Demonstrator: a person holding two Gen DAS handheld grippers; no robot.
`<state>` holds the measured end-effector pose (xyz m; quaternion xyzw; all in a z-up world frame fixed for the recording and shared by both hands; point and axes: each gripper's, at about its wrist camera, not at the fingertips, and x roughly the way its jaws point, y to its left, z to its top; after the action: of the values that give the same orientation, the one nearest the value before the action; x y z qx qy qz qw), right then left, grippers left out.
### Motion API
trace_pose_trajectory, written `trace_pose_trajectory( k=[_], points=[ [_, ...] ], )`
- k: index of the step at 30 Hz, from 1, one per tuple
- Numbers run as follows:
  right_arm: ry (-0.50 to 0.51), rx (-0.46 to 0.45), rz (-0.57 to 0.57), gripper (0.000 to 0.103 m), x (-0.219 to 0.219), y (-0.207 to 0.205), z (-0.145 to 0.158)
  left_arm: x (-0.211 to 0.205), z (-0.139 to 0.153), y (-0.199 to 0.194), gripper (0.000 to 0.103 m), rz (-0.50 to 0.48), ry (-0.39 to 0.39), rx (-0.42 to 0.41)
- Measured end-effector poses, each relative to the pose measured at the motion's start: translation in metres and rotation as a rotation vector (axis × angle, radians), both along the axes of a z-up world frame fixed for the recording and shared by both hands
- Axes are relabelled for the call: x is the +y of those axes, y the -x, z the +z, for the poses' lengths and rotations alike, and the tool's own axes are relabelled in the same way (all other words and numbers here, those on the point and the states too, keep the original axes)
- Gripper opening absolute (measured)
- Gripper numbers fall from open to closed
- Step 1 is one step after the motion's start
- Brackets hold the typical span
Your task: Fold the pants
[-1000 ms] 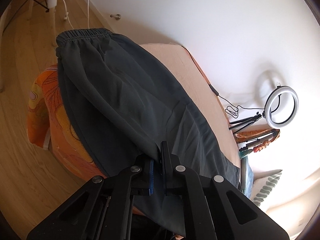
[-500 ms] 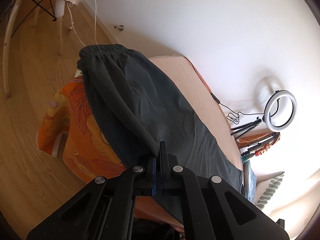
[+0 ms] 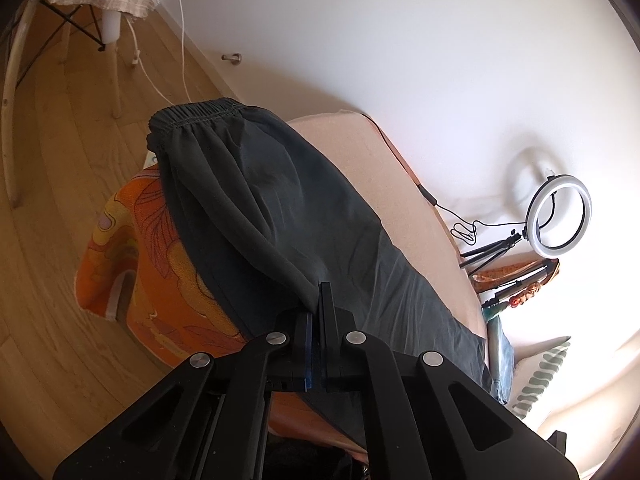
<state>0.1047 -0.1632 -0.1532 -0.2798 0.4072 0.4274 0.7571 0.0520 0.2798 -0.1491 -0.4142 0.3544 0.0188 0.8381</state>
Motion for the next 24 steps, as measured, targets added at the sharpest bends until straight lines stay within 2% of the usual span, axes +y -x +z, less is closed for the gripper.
trace_pose_trajectory(
  k=[3,6,7,8,10,12,14,17,19,21,24],
  points=[
    [0.013,0.017,0.023,0.032,0.006,-0.001,-0.006,0.0,0.003,-0.001,0.001,-0.002,-0.004,-0.004],
    [0.054,-0.018,0.046,0.03,0.012,0.002,-0.012,0.0,0.006,-0.001,0.001,-0.007,-0.012,-0.003],
    [0.06,-0.022,0.034,0.02,0.013,0.0,-0.013,-0.001,0.006,-0.001,0.001,-0.007,-0.014,-0.004],
    [0.056,-0.017,0.017,0.004,0.012,-0.003,-0.013,-0.001,0.006,0.0,0.001,-0.007,-0.014,-0.004],
    [0.028,-0.004,-0.007,0.0,0.008,-0.007,-0.007,0.0,0.006,0.002,0.001,-0.004,-0.015,-0.005],
    [-0.015,0.018,0.013,0.0,0.004,-0.002,0.003,0.0,0.008,0.006,0.001,0.005,-0.024,-0.012],
    [-0.011,-0.001,0.052,0.0,0.004,0.009,0.009,0.001,0.006,0.012,0.001,0.014,-0.034,-0.014],
    [0.026,-0.007,0.038,0.0,0.007,0.009,-0.001,0.002,-0.007,0.016,0.001,0.007,-0.031,0.016],
    [0.032,0.029,0.025,0.0,0.008,0.004,-0.009,0.005,-0.017,0.018,0.001,0.016,0.006,0.03],
    [0.038,0.037,0.033,0.0,0.009,0.005,-0.012,0.006,-0.018,0.021,0.001,0.02,0.011,0.014],
    [0.058,0.035,0.042,0.002,0.009,0.009,-0.014,0.013,-0.017,0.024,0.007,0.028,0.033,0.019]
  ],
)
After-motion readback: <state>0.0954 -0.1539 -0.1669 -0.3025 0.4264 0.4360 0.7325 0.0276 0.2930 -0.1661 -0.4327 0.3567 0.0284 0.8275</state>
